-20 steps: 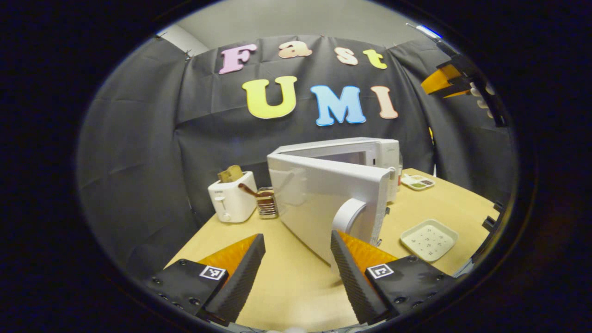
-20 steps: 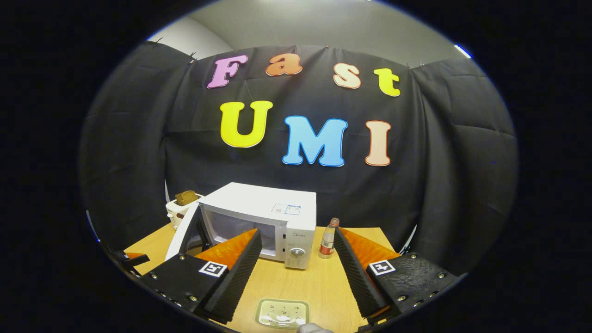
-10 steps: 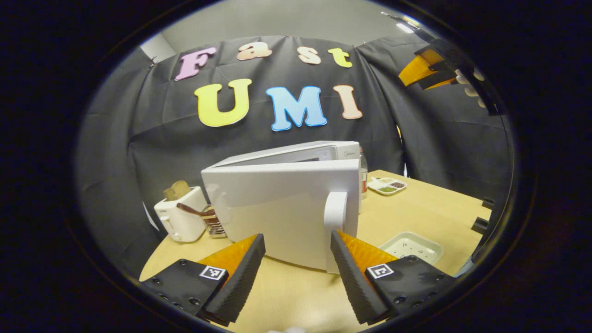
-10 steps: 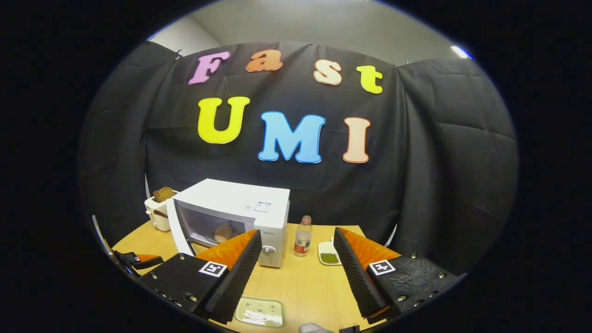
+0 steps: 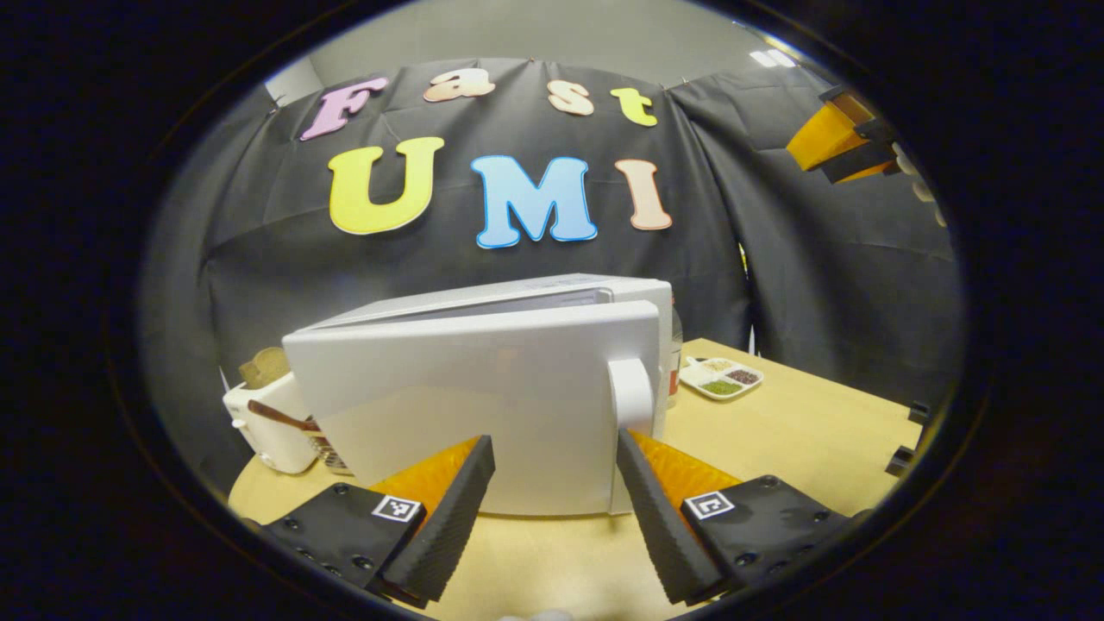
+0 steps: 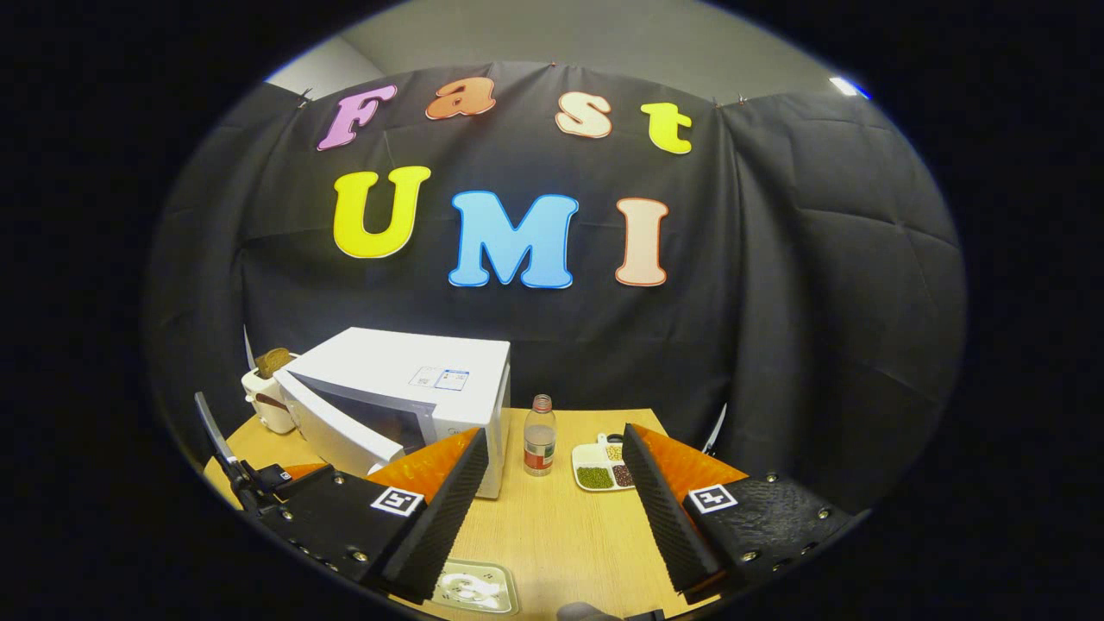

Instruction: Open the microwave oven with the left hand, put the food in, and close the microwave oven.

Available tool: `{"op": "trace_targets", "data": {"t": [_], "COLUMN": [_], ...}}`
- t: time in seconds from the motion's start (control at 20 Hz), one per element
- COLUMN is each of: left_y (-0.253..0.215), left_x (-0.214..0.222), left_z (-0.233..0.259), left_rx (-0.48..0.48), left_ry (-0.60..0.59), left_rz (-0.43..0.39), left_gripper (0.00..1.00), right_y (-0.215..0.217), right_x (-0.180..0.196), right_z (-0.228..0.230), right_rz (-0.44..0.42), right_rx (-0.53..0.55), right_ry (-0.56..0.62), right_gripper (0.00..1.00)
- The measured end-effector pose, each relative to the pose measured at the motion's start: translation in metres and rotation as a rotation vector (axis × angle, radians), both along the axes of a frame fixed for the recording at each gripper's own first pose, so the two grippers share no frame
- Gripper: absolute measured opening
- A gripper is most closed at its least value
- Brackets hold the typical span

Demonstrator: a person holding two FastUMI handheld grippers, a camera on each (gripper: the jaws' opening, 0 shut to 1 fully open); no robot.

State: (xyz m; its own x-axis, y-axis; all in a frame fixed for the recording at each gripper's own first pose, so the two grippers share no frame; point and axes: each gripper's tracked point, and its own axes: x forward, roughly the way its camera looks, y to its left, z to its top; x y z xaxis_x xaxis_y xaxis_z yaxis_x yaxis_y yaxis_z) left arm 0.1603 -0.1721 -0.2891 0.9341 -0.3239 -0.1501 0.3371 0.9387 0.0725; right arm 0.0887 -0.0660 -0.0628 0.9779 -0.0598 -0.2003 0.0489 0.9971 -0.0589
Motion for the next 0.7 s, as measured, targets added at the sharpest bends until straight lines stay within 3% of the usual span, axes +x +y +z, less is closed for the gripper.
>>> {"op": "trace_targets", "data": {"t": [0.4,0.5,0.7], "left_y": [-0.023,-0.039,-0.036], "left_x": [0.067,0.068,0.067], "left_z": [-0.011,-0.017,-0.015], "left_rx": [0.007,-0.03,-0.044], "left_ry": [0.023,0.052,0.03], "left_rz": [0.082,0.056,0.114], "left_gripper": [0.97,1.0,1.0], "right_y": [-0.031,-0.035,-0.04], "right_x": [0.021,0.027,0.044], "right_z": [-0.018,-0.026,-0.029], "right_rz": [-0.037,-0.037,0.004], "right_rx": [-0.008,-0.005,-0.027], "right_ry": [0.063,0.092,0.078], "right_gripper": [0.96,0.96,0.96]}}
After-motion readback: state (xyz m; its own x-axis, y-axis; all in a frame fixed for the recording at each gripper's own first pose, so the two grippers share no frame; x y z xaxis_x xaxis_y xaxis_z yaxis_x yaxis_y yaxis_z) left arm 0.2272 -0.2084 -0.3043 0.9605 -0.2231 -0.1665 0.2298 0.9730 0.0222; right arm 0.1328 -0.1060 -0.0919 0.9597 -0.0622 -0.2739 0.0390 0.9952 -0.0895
